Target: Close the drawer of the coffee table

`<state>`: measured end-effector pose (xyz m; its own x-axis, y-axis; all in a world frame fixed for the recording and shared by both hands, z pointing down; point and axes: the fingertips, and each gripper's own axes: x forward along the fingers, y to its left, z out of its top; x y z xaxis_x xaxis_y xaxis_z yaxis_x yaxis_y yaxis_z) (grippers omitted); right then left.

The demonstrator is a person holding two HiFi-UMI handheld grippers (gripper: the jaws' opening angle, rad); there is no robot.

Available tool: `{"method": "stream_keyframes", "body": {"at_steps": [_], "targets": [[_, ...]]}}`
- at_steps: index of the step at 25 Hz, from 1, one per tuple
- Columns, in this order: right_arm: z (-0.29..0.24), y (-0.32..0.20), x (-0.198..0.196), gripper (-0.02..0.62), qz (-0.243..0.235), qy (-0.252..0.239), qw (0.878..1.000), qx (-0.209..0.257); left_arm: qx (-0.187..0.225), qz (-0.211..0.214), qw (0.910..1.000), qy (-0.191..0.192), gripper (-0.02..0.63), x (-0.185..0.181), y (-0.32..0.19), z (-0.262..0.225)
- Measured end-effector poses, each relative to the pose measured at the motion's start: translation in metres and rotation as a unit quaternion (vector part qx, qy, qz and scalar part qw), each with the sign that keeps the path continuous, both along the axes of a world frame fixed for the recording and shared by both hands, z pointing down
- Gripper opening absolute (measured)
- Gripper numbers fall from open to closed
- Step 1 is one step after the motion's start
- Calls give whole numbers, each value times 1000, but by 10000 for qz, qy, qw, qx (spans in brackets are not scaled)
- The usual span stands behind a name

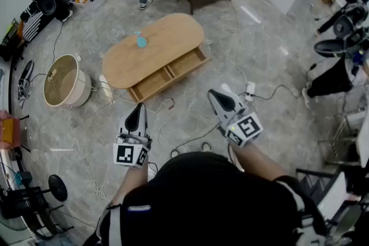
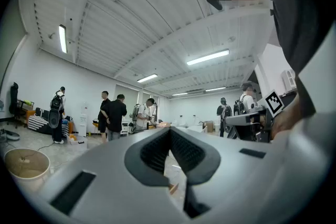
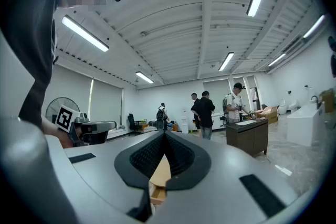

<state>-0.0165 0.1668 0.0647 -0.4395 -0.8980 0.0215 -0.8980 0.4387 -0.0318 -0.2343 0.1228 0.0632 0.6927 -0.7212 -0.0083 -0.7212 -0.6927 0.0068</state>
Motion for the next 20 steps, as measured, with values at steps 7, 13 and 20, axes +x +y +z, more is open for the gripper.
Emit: {"method": "stream_keyframes", "body": {"at_steps": [7, 13, 20], "targets": [[-9, -3, -8, 9, -188, -13, 9996, 206, 14, -65, 10000, -42, 6, -2, -6, 0], [1, 0, -3, 9, -135, -66, 9998, 134, 23, -52, 10000, -2, 6, 6, -6, 0], [7, -4, -1, 11, 70, -5, 10000, 43, 12, -224, 9997, 124, 8, -4, -12, 2]]}}
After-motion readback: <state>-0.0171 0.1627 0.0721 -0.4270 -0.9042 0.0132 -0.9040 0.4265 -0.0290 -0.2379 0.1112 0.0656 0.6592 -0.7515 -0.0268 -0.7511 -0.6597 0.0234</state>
